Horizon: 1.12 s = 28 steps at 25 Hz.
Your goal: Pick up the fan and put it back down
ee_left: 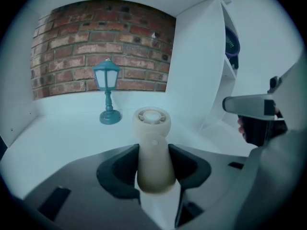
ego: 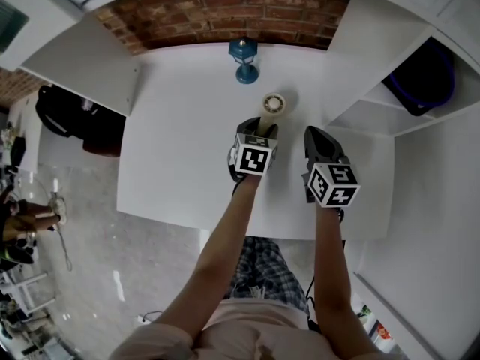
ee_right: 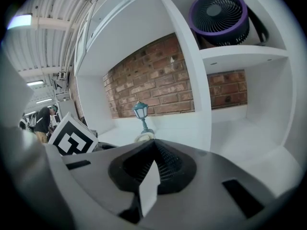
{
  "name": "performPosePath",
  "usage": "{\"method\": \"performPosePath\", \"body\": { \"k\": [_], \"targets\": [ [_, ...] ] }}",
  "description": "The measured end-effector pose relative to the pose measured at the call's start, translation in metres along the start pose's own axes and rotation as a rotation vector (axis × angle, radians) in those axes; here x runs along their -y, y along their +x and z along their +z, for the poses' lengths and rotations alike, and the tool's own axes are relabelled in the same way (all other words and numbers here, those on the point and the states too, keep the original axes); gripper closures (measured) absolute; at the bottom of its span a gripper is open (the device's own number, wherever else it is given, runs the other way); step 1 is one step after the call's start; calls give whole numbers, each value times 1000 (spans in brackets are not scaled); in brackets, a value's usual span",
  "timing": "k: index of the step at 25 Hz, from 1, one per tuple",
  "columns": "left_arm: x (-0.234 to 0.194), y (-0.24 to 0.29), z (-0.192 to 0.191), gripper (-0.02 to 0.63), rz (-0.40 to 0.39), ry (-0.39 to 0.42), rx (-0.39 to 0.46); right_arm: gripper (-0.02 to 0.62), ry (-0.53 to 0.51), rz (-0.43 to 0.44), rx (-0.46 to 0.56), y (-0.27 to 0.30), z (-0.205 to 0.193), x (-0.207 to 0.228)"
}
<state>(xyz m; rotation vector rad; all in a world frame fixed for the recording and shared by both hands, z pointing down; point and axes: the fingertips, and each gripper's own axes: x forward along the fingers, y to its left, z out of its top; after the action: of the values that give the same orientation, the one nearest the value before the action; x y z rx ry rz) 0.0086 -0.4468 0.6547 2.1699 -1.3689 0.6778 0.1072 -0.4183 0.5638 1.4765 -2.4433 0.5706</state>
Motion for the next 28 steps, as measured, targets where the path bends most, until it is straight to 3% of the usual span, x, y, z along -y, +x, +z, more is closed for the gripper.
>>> {"method": "performPosePath", "body": {
  "k": [6,9,10,12,14,17,23,28],
  "targets": [
    [3,13,-22,400,-14,29,-94,578,2,-3,6,0,2,4],
    [5,12,-23,399,-35,19,-96,578,5,-7,10,-1,2,6],
    [7,11,-22,384,-47,11,-88,578,7,-9,11,-1,2,6],
    [9,8,-19,281,-69,1,-69,578,13,-12,14,-3,2,8],
    [10,2,-14,248,-78,16,-45,578,16,-13,16,-3,2,8],
    [9,-4,-9,235,-68,53,-25,578,18,-15,20,-4,3,9],
    [5,-18,1,232,-57,28,28,578,12,-15,23,-6,6,8],
    [-1,-54,24,235,-69,-56,145,578,11,-22,35,-18,13,2]
  ]
}}
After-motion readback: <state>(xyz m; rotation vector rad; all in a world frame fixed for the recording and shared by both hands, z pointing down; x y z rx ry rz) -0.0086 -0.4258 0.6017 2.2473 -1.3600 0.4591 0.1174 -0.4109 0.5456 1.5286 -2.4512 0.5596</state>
